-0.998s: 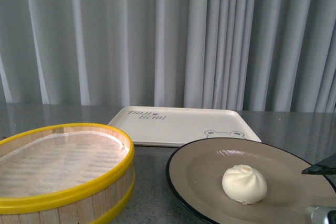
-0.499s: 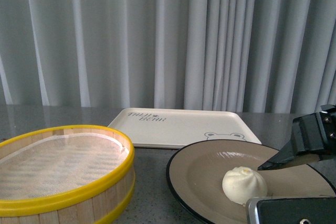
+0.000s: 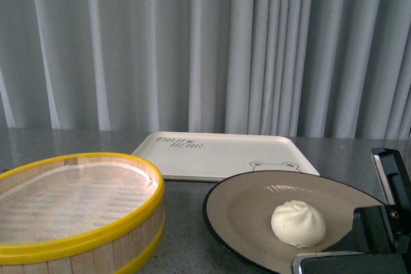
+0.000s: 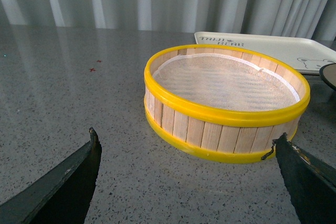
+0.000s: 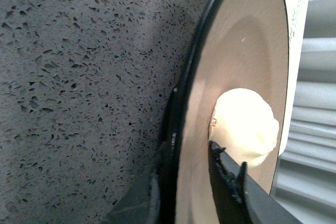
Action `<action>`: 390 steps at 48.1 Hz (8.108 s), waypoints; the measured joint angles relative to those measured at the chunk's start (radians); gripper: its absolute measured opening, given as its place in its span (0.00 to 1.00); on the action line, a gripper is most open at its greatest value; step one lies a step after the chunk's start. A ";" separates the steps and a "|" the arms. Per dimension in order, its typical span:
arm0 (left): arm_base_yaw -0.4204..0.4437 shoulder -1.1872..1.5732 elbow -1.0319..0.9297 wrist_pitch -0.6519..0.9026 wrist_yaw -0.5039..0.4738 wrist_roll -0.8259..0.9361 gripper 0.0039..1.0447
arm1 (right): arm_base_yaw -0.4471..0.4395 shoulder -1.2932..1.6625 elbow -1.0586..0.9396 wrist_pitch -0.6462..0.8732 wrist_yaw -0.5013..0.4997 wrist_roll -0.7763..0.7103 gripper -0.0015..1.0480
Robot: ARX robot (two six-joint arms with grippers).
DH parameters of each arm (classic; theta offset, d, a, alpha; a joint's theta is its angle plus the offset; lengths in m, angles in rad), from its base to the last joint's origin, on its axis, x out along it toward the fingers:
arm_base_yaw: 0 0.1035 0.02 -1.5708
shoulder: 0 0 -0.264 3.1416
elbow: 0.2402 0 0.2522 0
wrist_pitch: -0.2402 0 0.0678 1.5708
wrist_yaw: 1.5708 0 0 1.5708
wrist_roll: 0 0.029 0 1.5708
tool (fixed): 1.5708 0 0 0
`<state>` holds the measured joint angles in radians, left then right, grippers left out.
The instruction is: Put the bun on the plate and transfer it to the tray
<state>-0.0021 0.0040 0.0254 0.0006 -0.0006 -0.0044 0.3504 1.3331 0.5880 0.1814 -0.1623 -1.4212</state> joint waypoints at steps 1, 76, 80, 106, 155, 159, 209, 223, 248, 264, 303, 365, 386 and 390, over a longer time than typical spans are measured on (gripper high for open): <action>0.000 0.000 0.000 0.000 0.000 0.000 0.94 | 0.001 -0.002 -0.002 -0.002 0.000 -0.002 0.17; 0.000 0.000 0.000 0.000 0.000 0.000 0.94 | -0.314 0.495 0.621 0.029 -0.393 -0.285 0.03; 0.000 0.000 0.000 0.000 0.000 0.000 0.94 | -0.324 0.543 0.666 0.014 -0.389 -0.303 0.03; 0.000 0.000 0.000 0.000 0.000 0.000 0.94 | -0.341 0.763 0.922 -0.064 -0.393 -0.362 0.03; 0.000 0.000 0.000 0.000 0.000 0.000 0.94 | -0.249 0.935 1.143 -0.092 -0.344 -0.320 0.03; 0.000 0.000 0.000 0.000 0.000 0.000 0.94 | -0.249 0.930 1.115 -0.079 -0.346 -0.318 0.09; 0.000 0.000 0.000 0.000 0.000 0.000 0.94 | -0.155 0.213 0.366 0.424 0.295 0.871 0.73; 0.000 0.000 0.000 0.000 0.000 0.000 0.94 | -0.231 -0.042 -0.078 0.605 0.278 1.387 0.16; 0.000 0.000 0.000 0.000 0.000 0.000 0.94 | -0.336 -0.320 -0.394 0.627 0.168 1.408 0.02; 0.000 0.000 0.000 0.000 0.000 0.000 0.94 | -0.348 -0.509 -0.496 0.537 0.164 1.410 0.02; 0.000 0.000 0.000 0.000 0.000 0.000 0.94 | -0.349 -0.997 -0.583 0.156 0.164 1.410 0.02; 0.000 -0.001 0.000 0.000 0.000 0.000 0.94 | -0.349 -1.329 -0.583 -0.181 0.161 1.410 0.90; 0.000 -0.001 0.000 0.000 0.000 0.000 0.94 | -0.349 -1.329 -0.583 -0.181 0.161 1.411 0.92; 0.000 -0.001 0.000 0.000 0.000 0.000 0.94 | -0.349 -1.329 -0.583 -0.181 0.161 1.411 0.92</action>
<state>-0.0021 0.0032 0.0254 0.0006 -0.0006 -0.0044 0.0017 0.0044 0.0055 0.0006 -0.0010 -0.0105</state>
